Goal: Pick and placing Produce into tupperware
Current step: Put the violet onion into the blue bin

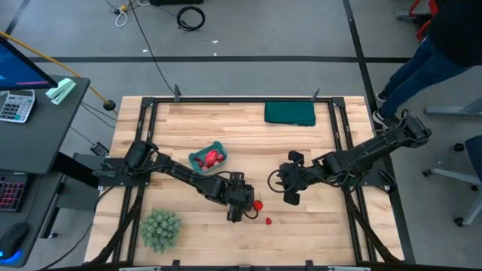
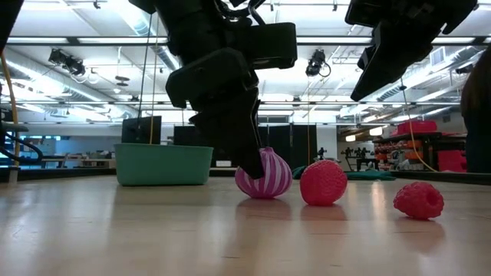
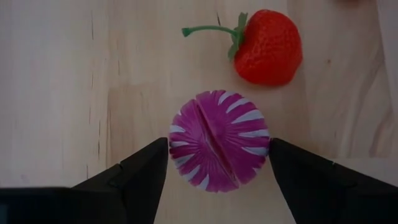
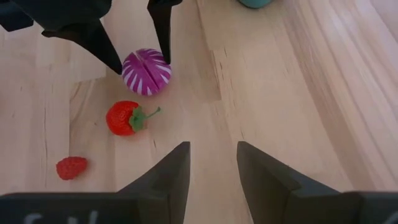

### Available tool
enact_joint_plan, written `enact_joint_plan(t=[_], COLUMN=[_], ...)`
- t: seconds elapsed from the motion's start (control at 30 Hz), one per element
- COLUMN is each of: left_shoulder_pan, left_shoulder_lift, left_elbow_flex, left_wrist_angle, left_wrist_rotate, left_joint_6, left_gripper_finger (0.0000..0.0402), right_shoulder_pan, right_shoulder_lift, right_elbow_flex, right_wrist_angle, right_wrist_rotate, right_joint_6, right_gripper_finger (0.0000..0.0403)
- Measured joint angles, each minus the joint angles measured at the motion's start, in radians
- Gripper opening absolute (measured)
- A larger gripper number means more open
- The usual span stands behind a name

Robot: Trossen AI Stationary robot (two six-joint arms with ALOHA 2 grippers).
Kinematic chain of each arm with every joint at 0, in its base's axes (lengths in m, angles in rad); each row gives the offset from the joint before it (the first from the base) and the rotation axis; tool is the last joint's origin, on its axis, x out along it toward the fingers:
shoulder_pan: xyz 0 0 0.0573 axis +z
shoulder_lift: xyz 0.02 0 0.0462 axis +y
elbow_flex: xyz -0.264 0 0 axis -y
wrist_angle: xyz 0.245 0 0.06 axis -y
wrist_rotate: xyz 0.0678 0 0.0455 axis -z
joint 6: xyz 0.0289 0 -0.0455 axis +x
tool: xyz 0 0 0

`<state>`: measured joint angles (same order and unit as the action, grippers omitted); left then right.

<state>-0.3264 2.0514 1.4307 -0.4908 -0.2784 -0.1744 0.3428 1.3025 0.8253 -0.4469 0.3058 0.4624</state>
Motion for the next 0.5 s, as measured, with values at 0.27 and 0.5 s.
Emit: enact_joint_plan(t=[0.27,0.5], left_shoulder_pan=[-0.002,-0.002], left_shoulder_lift=[0.0,-0.002], left_elbow_flex=[0.0,0.001], left_wrist_angle=[0.002,0.002], left_wrist_rotate=[-0.003,-0.002], left_joint_6=[-0.044,-0.042], left_gripper_finger=[0.0244,0.0229], right_shoulder_pan=[0.0,0.0], right_shoulder_lift=[0.0,0.0], right_elbow_flex=[0.0,0.0], right_wrist_angle=[0.0,0.0], right_wrist_rotate=[0.0,0.0], right_joint_6=[-0.033,-0.04], right_gripper_finger=[0.014,0.014])
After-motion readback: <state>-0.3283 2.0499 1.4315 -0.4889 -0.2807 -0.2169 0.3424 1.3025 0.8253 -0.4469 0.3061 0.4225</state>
